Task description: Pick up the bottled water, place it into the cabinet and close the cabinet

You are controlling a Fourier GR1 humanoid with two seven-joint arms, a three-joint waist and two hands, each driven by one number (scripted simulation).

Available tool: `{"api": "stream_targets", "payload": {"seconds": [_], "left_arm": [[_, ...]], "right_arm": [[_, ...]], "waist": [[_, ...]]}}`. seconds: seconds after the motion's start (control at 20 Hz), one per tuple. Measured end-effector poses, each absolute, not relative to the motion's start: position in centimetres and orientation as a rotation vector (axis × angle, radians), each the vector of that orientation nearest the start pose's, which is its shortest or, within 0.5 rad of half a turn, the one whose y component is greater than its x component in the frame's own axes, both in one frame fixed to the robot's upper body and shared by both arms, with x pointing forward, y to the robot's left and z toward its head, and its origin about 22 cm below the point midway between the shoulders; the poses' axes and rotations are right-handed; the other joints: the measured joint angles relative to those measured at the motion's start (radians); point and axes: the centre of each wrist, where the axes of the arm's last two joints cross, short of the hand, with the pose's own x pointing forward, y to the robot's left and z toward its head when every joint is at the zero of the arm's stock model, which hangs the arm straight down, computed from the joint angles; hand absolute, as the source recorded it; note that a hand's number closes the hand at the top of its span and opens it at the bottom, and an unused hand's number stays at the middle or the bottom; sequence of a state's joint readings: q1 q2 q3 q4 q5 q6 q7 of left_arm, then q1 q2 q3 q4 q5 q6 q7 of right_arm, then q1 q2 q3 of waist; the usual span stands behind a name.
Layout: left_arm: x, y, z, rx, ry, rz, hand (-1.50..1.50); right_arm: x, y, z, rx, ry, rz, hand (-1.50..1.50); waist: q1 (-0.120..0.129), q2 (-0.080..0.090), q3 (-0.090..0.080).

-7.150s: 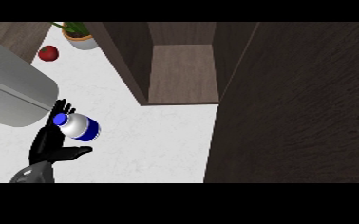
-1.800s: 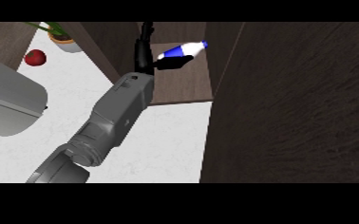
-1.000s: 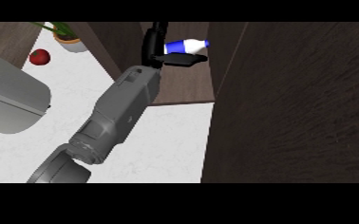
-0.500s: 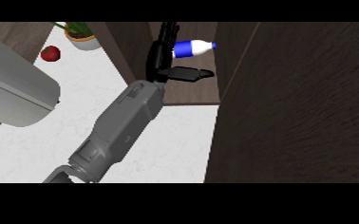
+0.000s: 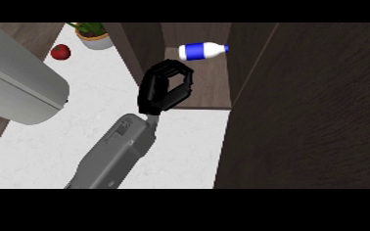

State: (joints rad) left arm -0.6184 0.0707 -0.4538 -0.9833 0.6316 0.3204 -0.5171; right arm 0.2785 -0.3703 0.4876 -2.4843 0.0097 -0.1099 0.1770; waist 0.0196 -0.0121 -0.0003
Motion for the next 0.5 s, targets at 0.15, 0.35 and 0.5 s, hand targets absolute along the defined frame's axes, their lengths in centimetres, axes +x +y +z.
{"api": "stream_targets", "payload": {"seconds": [0.15,0.35,0.5], "left_arm": [[32.3,10.8,1.0,-0.346,-1.828,0.061,1.5],[29.1,13.5,0.6,-0.347,-1.829,0.07,1.5],[26.8,15.4,1.2,-0.328,-1.842,0.08,1.5]], "right_arm": [[11.1,-19.2,15.4,0.255,-1.875,0.488,1.5],[11.1,-18.4,15.6,0.299,-1.813,0.551,1.5],[10.9,-17.5,15.8,0.348,-1.767,0.56,1.5]], "waist": [[0.002,0.0,0.0],[0.006,0.003,0.0],[0.004,0.005,0.001]]}}
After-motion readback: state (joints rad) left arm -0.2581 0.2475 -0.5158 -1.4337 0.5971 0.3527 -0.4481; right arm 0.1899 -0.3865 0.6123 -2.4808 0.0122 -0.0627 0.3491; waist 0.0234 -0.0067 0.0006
